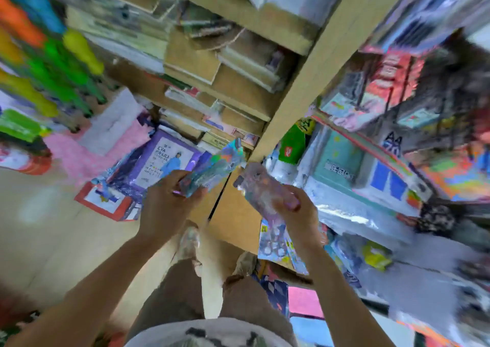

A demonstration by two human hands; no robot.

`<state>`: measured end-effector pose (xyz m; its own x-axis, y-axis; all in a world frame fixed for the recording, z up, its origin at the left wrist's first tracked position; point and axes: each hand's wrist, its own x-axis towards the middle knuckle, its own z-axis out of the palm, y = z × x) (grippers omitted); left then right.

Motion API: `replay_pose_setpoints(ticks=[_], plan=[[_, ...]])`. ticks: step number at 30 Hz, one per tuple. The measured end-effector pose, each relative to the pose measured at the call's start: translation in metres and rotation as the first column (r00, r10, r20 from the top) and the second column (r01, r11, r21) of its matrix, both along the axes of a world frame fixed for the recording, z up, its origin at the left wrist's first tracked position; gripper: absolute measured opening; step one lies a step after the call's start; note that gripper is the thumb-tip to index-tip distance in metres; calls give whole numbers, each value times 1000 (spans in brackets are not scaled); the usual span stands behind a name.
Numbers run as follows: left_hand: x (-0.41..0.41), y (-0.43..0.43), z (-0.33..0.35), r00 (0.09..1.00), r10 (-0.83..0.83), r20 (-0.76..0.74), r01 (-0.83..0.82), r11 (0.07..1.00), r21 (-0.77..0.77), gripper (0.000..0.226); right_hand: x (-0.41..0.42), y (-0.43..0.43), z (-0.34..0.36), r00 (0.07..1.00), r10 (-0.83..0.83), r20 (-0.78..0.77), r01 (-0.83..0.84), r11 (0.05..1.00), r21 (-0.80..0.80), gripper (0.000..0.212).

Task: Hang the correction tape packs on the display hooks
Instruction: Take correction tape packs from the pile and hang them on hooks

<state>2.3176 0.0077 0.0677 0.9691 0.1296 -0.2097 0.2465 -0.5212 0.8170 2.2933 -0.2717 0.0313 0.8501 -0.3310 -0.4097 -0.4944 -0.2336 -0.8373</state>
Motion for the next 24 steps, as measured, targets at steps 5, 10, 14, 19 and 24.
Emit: replay_pose_setpoints(ticks=[5,10,14,19,24], plan=[[24,-31,111,956,-98,278,107,994,-17,30,-6,-36,94,981,-48,187,44,999,21,36],[49,-60,209,824,-241,513,270,963,19,27,-3,-70,183,921,-65,384,64,998,15,29],[66,-90,269,707,-297,643,312,945,93,24,1,-92,240,837,-42,546,71,997,-31,27],[85,-120,330,530,-274,803,321,941,109,36,9,-110,308,669,-71,740,208,973,-95,34],[108,-141,382,390,-285,876,362,922,139,31,19,-121,364,536,-76,841,294,950,-102,36]])
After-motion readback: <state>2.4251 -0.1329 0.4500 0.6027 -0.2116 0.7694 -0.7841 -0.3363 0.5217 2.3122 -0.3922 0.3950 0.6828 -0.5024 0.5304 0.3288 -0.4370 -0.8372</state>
